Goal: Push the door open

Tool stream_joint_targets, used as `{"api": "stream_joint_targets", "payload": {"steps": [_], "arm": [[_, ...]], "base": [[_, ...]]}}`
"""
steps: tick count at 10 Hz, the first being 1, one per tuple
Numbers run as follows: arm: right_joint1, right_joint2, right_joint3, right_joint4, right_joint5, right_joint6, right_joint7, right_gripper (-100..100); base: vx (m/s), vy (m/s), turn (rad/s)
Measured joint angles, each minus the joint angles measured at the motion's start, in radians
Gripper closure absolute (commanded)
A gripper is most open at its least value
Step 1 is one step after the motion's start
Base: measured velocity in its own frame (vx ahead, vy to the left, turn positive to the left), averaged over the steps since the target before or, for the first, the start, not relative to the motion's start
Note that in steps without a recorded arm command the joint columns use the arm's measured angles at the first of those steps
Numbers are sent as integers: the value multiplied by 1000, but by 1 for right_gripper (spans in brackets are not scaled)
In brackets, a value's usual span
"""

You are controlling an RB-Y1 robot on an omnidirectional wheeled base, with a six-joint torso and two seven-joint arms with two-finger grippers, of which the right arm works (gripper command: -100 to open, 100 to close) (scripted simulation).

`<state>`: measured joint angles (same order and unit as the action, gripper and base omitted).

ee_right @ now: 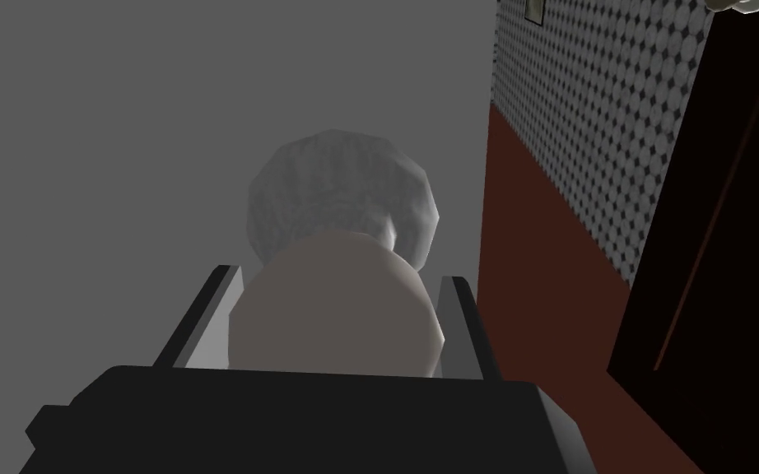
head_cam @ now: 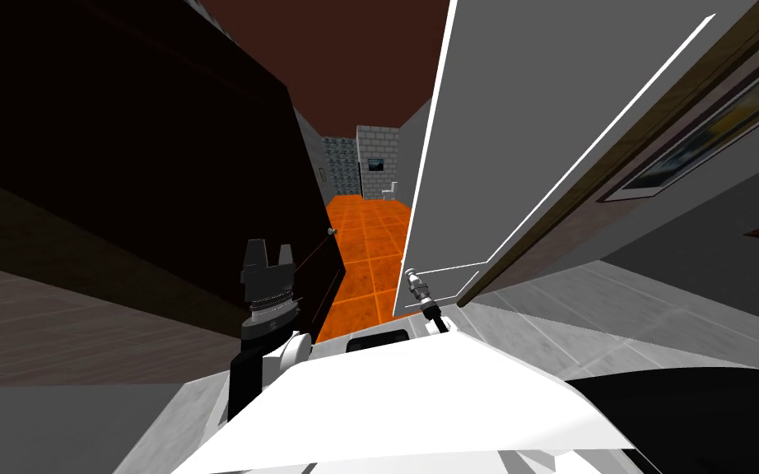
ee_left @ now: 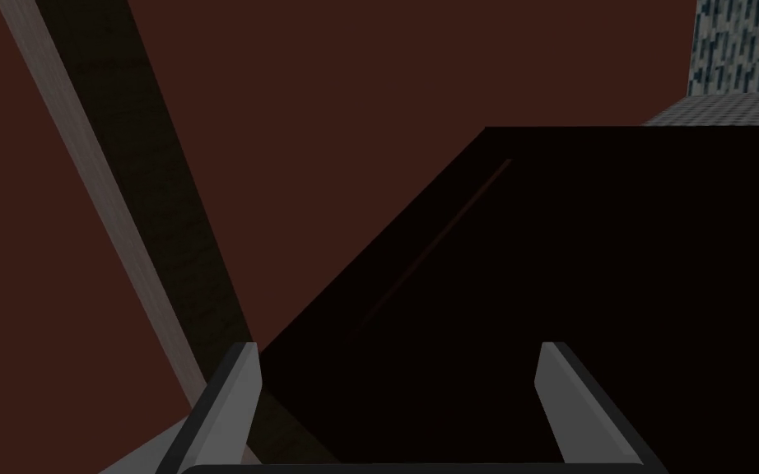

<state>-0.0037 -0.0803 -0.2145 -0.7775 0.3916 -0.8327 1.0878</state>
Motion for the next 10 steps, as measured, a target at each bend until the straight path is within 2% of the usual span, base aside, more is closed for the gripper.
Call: {"api": "stream_joint_targets", "payload": {"steps": [2,5,6,7,10], "arm": [[-3,-2,3,7,-20,-6,-48,100],[4,0,13,-13,-50,3,-126,100],[1,0,14,-10,-59,3,-147,100],[9,-1,18,-18,-72,1,-176,100],[-6,-2,21,5,-108,-8,-249,100]], "base": [[47,2,13],[40,0,12],[45,5,19],[56,1,5],[45,-3,15]]}}
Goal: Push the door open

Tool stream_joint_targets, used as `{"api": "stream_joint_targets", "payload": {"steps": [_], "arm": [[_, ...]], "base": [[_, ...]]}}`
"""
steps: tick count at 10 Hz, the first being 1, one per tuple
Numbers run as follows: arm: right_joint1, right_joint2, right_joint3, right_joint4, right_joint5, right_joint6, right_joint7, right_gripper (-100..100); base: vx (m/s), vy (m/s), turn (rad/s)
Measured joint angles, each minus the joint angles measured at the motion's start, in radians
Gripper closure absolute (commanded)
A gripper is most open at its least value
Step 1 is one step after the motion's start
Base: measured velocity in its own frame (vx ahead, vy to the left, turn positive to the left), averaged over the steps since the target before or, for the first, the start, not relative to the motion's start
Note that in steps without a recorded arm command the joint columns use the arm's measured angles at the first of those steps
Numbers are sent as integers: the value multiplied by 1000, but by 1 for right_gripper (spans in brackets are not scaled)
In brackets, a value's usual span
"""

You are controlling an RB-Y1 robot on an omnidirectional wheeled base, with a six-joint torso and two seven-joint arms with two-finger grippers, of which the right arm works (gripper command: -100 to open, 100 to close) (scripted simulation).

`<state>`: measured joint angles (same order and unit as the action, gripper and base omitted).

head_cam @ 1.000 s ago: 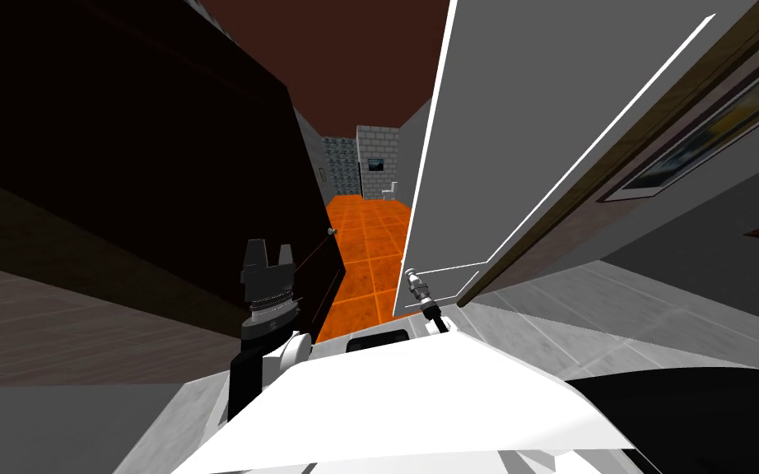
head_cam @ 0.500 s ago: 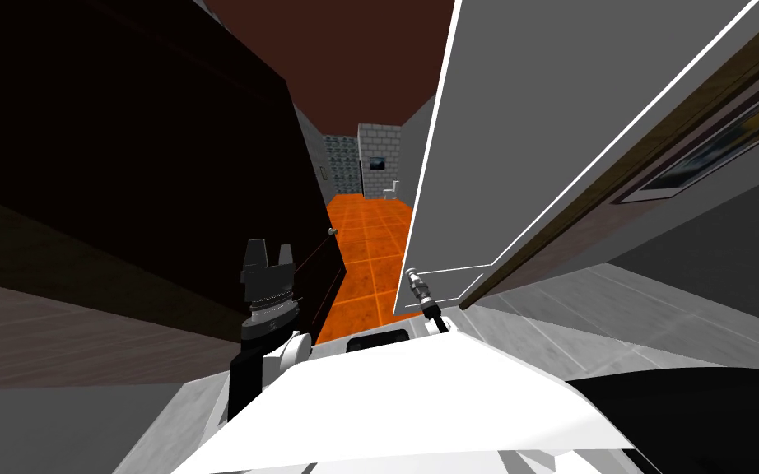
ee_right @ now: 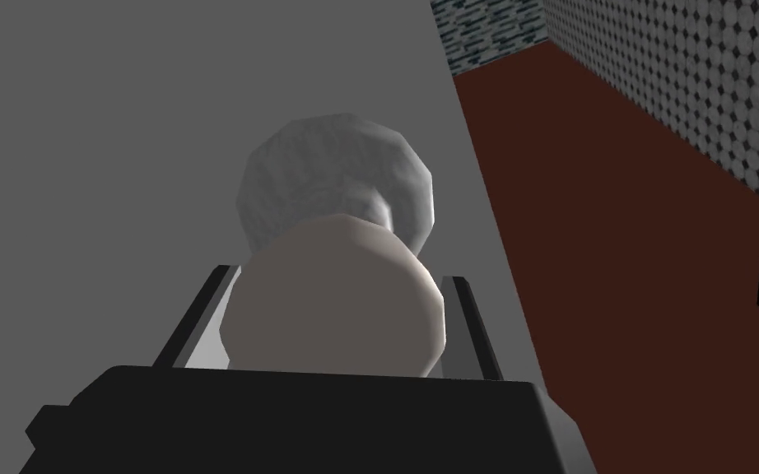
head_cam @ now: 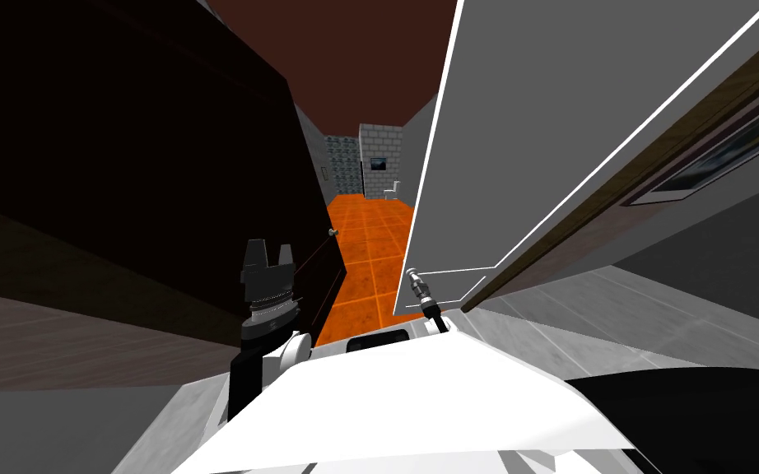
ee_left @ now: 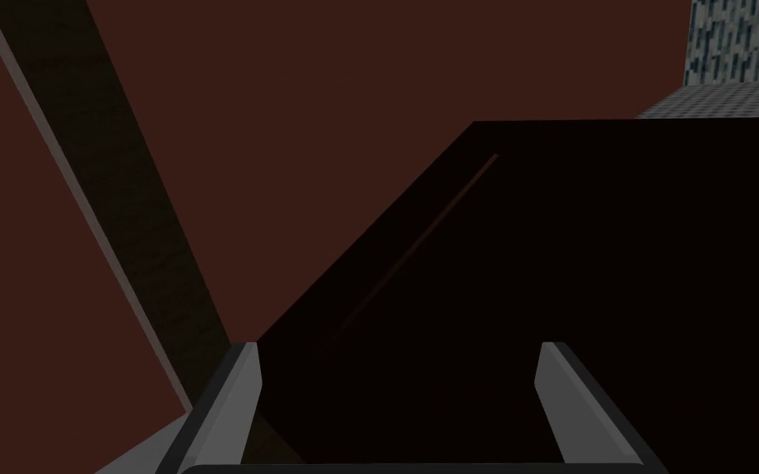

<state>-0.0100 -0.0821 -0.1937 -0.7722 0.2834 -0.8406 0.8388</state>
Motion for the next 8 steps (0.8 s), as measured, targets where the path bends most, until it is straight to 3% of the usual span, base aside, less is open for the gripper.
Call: {"api": "stream_joint_targets", "payload": {"steps": [2,8], "arm": [[18,4,9,-34,-20,13,-53,100],[0,-2,16,-12,-101,-2,-210,100]], "base": [[46,-4,9],[51,-4,10]]}}
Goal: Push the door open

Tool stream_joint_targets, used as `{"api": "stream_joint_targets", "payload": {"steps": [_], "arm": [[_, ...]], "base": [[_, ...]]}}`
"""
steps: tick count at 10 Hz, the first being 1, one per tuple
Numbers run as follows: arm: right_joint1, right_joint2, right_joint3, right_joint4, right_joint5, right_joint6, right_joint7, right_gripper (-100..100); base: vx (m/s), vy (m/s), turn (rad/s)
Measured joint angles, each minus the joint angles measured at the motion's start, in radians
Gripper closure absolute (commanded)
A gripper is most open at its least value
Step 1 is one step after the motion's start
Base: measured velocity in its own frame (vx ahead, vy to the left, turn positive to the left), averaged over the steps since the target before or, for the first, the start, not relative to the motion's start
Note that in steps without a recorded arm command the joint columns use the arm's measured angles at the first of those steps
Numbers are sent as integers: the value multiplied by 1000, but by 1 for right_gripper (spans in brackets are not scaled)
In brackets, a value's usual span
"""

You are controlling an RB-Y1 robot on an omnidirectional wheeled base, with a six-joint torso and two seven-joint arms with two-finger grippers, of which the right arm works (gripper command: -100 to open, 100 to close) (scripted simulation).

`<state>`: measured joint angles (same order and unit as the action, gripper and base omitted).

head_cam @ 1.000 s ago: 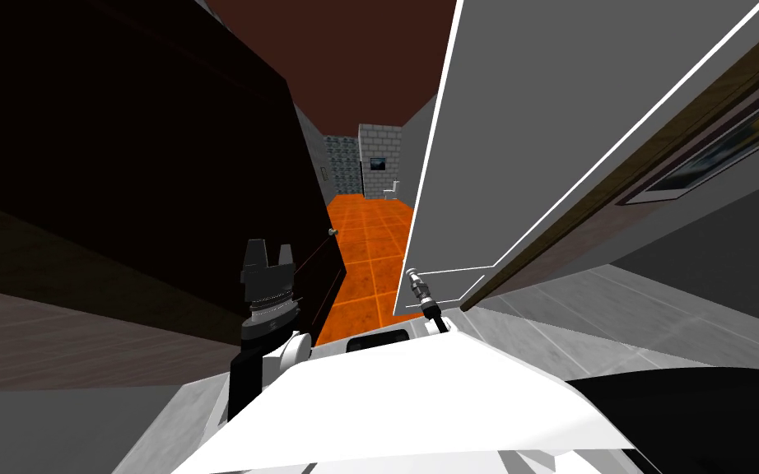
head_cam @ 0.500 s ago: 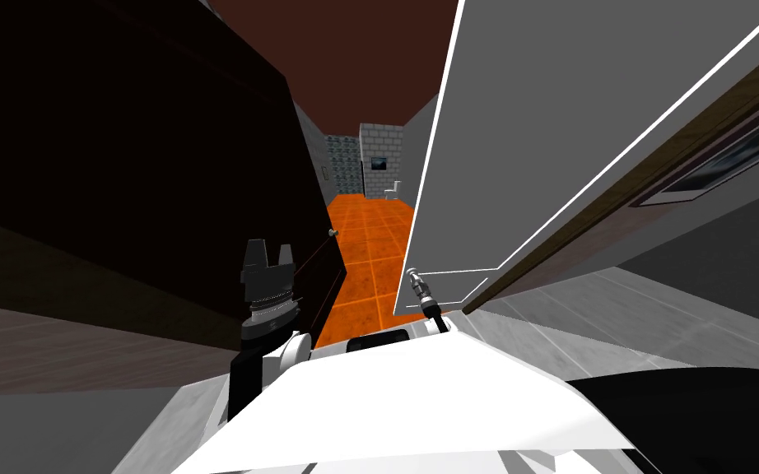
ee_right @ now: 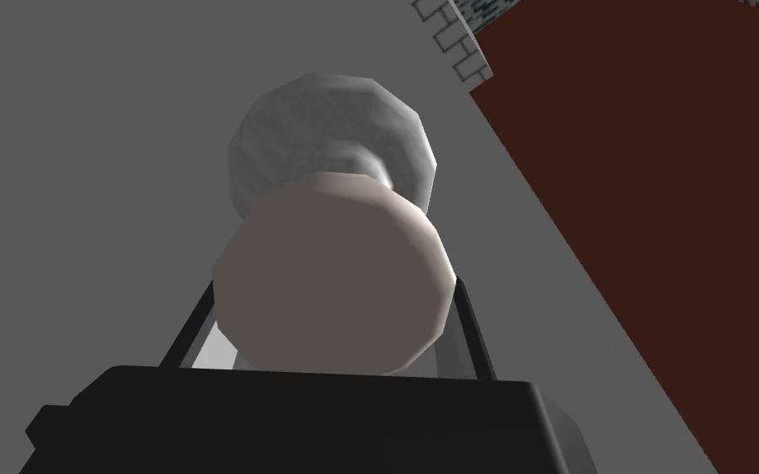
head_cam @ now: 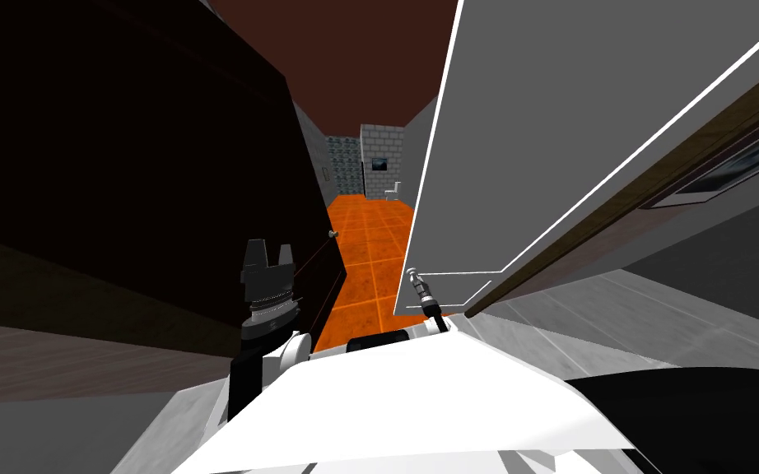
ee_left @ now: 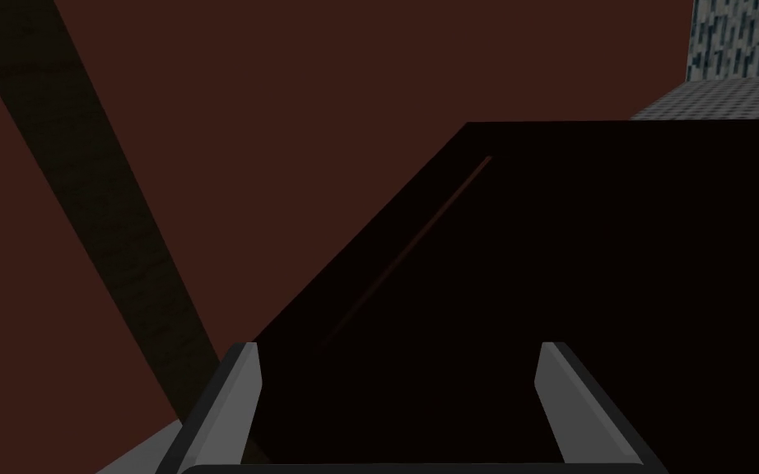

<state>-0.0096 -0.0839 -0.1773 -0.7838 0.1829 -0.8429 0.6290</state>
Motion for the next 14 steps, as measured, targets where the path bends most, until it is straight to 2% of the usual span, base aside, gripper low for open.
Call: {"api": "stream_joint_targets", "payload": {"steps": [1,3,4,5,6,9,10,14], "arm": [[-13,-4,-2,18,-16,-10,-24,100],[-4,-6,2,-1,-37,-8,-71,100],[-11,-8,1,8,-58,-12,-99,100],[-9,-9,1,4,-69,-13,-121,-100],[12,-6,6,-20,-63,-7,-107,-100],[54,-7,14,-37,-44,-21,-22,-100],[90,-4,21,-77,-34,-16,5,-100],[141,3,36,-111,-11,-21,103,-100]], "base": [[30,-10,0],[53,-9,1],[52,-13,-7],[23,2,-53],[7,18,-65],[8,19,-73],[1,18,-13],[2,20,-49]]}}
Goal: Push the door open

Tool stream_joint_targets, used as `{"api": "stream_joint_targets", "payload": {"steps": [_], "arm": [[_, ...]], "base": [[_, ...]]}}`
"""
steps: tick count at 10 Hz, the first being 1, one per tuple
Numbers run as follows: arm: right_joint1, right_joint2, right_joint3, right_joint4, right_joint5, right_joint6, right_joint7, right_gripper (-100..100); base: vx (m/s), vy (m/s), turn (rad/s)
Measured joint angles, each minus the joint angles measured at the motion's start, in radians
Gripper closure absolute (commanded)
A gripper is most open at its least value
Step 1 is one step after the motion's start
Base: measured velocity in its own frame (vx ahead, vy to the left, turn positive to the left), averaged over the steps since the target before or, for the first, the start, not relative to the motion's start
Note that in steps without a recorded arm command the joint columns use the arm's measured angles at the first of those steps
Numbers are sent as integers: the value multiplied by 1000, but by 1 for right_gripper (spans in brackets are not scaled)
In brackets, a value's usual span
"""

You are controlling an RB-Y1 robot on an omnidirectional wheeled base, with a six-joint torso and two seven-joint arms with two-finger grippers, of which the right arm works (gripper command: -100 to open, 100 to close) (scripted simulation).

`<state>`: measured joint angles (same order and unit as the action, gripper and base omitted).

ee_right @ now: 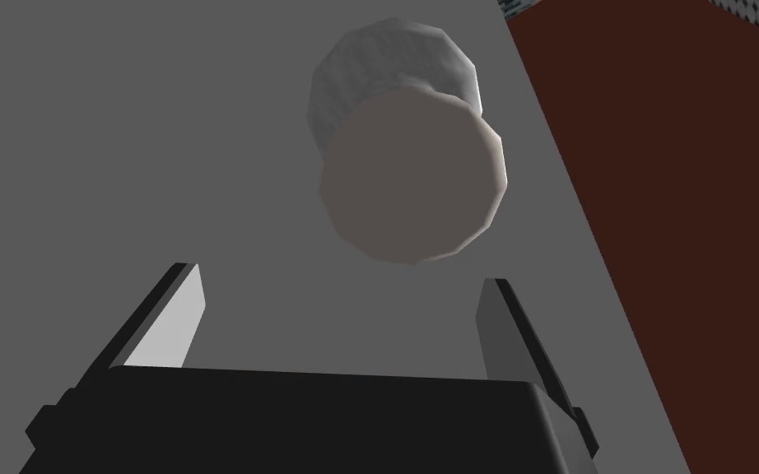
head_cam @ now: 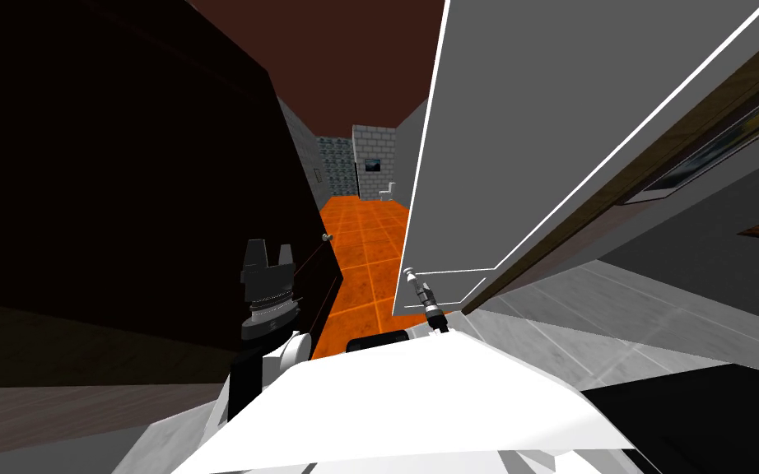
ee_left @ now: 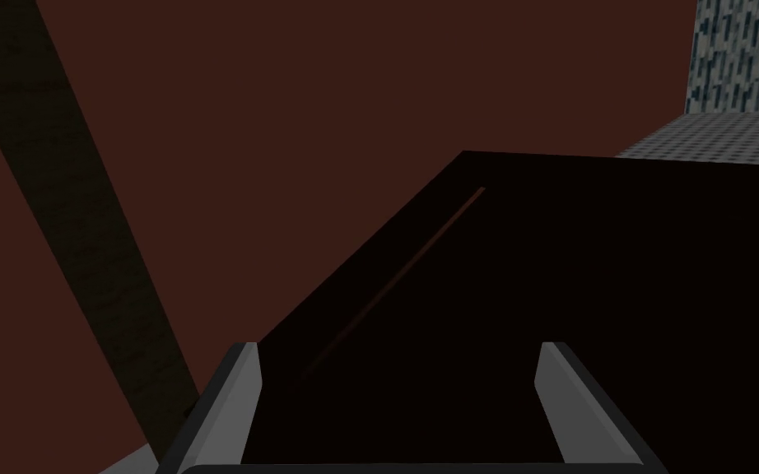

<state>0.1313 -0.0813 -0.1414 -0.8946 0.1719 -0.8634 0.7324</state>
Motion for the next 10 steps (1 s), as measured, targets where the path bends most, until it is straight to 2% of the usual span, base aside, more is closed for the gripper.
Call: {"api": "stream_joint_targets", "payload": {"steps": [2,3,4,6,8,9,10], "arm": [[42,9,10,-28,16,-7,59,-100],[53,8,12,-39,21,-7,82,-100],[82,10,19,-69,29,-4,107,-100],[103,12,24,-85,39,-4,150,-100],[139,17,32,-108,54,-11,202,-100],[164,21,38,-134,62,-8,228,-100],[172,21,39,-137,65,-10,246,-100]], "base": [[9,20,-62],[8,15,-45],[5,12,-34],[6,17,-76],[7,19,-41],[4,15,-32],[5,15,-46]]}}
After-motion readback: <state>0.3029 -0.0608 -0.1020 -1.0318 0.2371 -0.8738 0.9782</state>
